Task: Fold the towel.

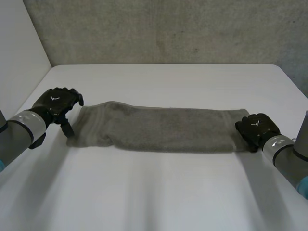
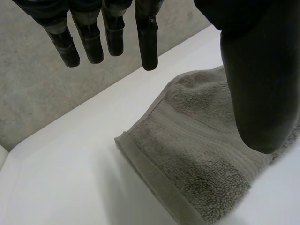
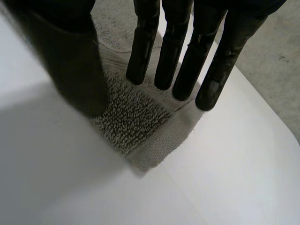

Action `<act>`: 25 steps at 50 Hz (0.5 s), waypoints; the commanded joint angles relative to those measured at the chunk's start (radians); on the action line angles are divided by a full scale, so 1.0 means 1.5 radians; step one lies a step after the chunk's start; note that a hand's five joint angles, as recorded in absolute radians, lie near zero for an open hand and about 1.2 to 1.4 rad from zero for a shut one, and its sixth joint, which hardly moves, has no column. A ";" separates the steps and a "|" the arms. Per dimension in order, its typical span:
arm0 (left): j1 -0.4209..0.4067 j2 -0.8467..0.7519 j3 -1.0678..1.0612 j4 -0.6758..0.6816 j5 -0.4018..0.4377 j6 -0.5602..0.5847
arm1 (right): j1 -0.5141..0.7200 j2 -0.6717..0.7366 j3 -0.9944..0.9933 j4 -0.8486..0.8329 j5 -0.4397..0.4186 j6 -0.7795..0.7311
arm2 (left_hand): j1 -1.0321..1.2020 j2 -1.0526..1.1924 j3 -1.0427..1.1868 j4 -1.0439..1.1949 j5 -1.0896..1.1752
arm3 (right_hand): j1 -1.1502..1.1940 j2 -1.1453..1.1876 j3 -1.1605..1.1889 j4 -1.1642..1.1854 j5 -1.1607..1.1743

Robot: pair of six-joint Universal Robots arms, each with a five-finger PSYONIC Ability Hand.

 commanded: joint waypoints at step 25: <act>0.013 0.017 -0.020 0.002 0.008 -0.007 | -0.154 -0.022 -0.058 0.068 -0.003 -0.091 | -0.040 -0.037 -0.030 -0.034 -0.026 | 0.332 0.327 0.334 0.334 0.330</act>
